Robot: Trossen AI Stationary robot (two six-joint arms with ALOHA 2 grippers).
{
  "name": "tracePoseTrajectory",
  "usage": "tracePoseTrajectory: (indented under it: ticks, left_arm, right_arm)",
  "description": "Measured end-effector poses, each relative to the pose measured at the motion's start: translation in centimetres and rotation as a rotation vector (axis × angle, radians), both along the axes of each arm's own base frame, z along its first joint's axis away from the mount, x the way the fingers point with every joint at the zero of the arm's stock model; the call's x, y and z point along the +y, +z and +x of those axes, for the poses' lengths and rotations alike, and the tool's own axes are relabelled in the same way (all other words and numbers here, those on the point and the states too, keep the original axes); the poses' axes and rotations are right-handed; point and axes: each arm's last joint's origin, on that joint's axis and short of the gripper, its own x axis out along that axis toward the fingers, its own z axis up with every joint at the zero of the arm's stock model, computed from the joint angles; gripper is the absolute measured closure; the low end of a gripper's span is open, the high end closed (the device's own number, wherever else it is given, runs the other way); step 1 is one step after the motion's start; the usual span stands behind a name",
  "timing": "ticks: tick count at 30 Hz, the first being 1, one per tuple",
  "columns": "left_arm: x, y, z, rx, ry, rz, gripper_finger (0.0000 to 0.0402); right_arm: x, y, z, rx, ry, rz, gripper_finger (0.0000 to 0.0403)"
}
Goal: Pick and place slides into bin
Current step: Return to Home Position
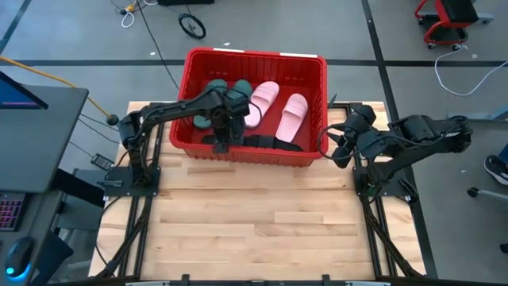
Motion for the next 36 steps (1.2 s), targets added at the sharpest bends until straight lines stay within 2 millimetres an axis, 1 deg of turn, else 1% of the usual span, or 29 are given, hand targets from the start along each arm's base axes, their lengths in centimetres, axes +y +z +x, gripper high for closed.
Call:
tracePoseTrajectory:
  ticks: [3, 6, 8, 12, 15, 17, 18, 20, 23, 25, 27, 29, 32, 34, 36]
  left_arm:
    - [-0.1, 1.6, 0.2, -0.028, 0.009, 0.005, 0.0235]
    - [-0.5, 4.4, 0.6, -0.082, 0.016, 0.021, 0.0225]
    - [-1.0, 6.9, 0.8, -0.146, 0.019, 0.039, 0.0220]
    - [-1.9, 13.2, 0.5, -0.352, 0.067, 0.105, 0.0220]
    - [-2.7, 18.0, -0.7, -0.533, 0.182, 0.122, 0.0225]
    - [-3.5, 19.8, -1.7, -0.668, 0.256, 0.109, 0.0228]
    - [-3.8, 20.5, -2.8, -0.714, 0.288, 0.102, 0.0229]
    - [-4.5, 21.5, -4.9, -0.759, 0.311, 0.112, 0.0229]
    - [-5.3, 22.4, -8.9, -0.713, 0.429, 0.125, 0.0226]
    - [-6.0, 22.7, -11.6, -0.651, 0.518, 0.141, 0.0223]
    - [-6.8, 23.1, -14.3, -0.626, 0.596, 0.174, 0.0221]
    - [-7.7, 23.5, -16.6, -0.667, 0.599, 0.217, 0.0221]
    - [-9.0, 23.2, -19.9, -0.748, 0.558, 0.222, 0.0225]
    - [-9.9, 21.9, -21.9, -0.797, 0.556, 0.181, 0.0227]
    - [-10.8, 20.2, -23.1, -0.915, 0.533, 0.095, 0.0229]
  right_arm:
    - [0.0, 0.0, 0.0, -0.001, -0.001, 0.001, 0.0265]
    - [0.0, 0.0, 0.0, -0.011, -0.011, 0.013, 0.0265]
    - [0.0, 0.0, 0.0, -0.021, -0.017, 0.021, 0.0265]
    - [0.0, 0.1, 0.1, -0.024, -0.013, 0.019, 0.0265]
    - [0.1, 0.1, 0.0, -0.019, 0.008, 0.038, 0.0265]
    - [0.1, 0.0, -0.2, -0.010, 0.037, 0.069, 0.0265]
    - [0.1, 0.1, -0.4, -0.007, 0.048, 0.081, 0.0265]
    - [0.0, 0.1, -0.7, -0.007, 0.054, 0.091, 0.0265]
    - [-0.2, 0.4, -1.6, -0.036, 0.048, 0.092, 0.0265]
    - [-0.5, 0.6, -2.5, -0.040, 0.041, 0.077, 0.0265]
    - [-0.9, 0.8, -3.7, -0.064, 0.012, 0.059, 0.0265]
    - [-1.3, 0.9, -4.8, -0.098, -0.001, 0.052, 0.0265]
    - [-1.7, 0.1, -6.4, -0.134, 0.008, 0.055, 0.0265]
    - [-1.7, -1.1, -7.1, -0.183, 0.024, 0.069, 0.0265]
    - [-1.6, -2.7, -7.3, -0.245, 0.059, 0.077, 0.0265]
